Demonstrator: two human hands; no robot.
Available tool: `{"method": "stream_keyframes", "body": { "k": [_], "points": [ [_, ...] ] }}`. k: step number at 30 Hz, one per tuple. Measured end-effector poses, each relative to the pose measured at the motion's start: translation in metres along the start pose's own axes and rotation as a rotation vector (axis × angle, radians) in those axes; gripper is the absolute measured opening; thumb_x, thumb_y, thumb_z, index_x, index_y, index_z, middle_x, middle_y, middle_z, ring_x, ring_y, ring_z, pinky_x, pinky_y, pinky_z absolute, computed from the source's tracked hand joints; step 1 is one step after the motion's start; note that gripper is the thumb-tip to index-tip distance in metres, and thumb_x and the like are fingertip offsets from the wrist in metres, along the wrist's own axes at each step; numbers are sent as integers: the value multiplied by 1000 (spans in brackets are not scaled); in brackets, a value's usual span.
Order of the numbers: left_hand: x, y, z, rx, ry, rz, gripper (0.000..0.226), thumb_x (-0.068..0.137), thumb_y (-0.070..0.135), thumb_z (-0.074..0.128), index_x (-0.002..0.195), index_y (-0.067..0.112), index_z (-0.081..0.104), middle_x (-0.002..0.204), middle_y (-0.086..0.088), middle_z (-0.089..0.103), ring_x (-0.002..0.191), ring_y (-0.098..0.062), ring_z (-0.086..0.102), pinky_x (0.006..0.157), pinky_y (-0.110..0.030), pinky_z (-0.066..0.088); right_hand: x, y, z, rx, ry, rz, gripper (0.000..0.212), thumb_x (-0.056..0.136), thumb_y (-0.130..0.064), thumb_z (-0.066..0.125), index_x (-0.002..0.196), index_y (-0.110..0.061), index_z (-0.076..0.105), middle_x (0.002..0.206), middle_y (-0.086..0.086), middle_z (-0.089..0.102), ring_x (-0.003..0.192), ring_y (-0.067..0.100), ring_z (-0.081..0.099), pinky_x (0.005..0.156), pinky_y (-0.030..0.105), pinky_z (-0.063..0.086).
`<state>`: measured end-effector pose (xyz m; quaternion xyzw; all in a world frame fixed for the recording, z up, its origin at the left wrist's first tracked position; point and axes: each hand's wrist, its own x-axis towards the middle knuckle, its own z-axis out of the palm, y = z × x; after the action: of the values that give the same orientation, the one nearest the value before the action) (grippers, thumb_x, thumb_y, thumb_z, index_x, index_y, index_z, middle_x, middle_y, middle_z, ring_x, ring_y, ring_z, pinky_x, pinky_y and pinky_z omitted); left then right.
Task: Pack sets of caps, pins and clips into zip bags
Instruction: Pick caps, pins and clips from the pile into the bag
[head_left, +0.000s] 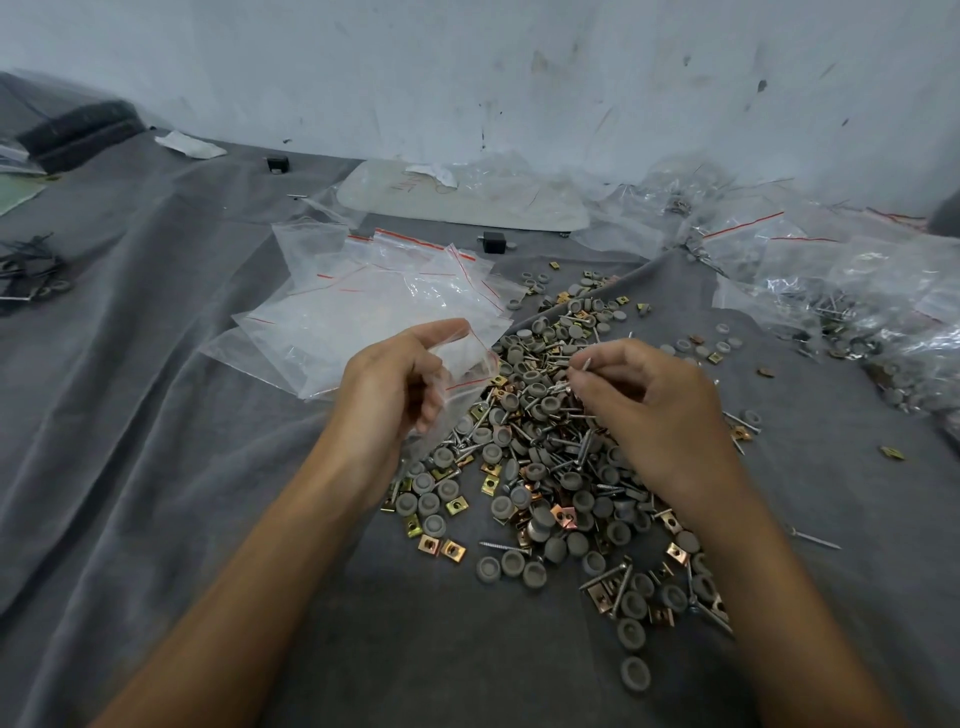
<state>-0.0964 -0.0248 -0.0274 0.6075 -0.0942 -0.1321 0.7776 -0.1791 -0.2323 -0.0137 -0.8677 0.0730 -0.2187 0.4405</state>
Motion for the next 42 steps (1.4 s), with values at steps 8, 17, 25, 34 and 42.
{"method": "stream_keyframes", "body": {
  "k": [8, 17, 25, 34, 42],
  "points": [
    [-12, 5, 4, 207, -177, -16, 44, 75, 17, 54, 108, 34, 77, 65, -12, 50, 54, -14, 43, 51, -25, 37, -4, -14, 10, 567, -128, 15, 10, 93, -5, 69, 101, -10, 73, 92, 5, 78, 76, 14, 71, 75, 26, 60],
    [-13, 5, 5, 264, -204, 15, 43, 75, 18, 54, 108, 35, 77, 71, -16, 54, 58, -16, 46, 56, -29, 41, -11, -15, 24, 315, -199, -133, 17, 90, -22, 76, 102, -32, 79, 98, 5, 69, 69, 11, 56, 67, 24, 51],
    [-10, 0, 3, 198, -98, 43, 43, 76, 19, 55, 109, 34, 77, 65, -12, 49, 59, -24, 40, 54, -33, 33, 0, -1, -12, 187, -119, -93, 15, 95, -33, 69, 108, -37, 75, 90, -8, 73, 79, 9, 66, 69, 15, 53],
    [-4, -3, -1, 138, -84, 91, 43, 76, 14, 54, 109, 29, 78, 67, -10, 54, 53, -12, 46, 47, -20, 42, 1, 8, -27, -483, -444, -56, 23, 82, -51, 79, 97, -36, 70, 89, -14, 61, 88, 1, 53, 72, 19, 41],
    [-6, -1, 0, 145, -92, 81, 44, 76, 12, 53, 109, 28, 78, 65, -8, 55, 53, -13, 46, 48, -21, 42, 1, 10, -25, -304, -373, -69, 5, 90, -31, 76, 92, -35, 72, 80, -17, 69, 82, -6, 62, 67, 9, 42]
  ]
}}
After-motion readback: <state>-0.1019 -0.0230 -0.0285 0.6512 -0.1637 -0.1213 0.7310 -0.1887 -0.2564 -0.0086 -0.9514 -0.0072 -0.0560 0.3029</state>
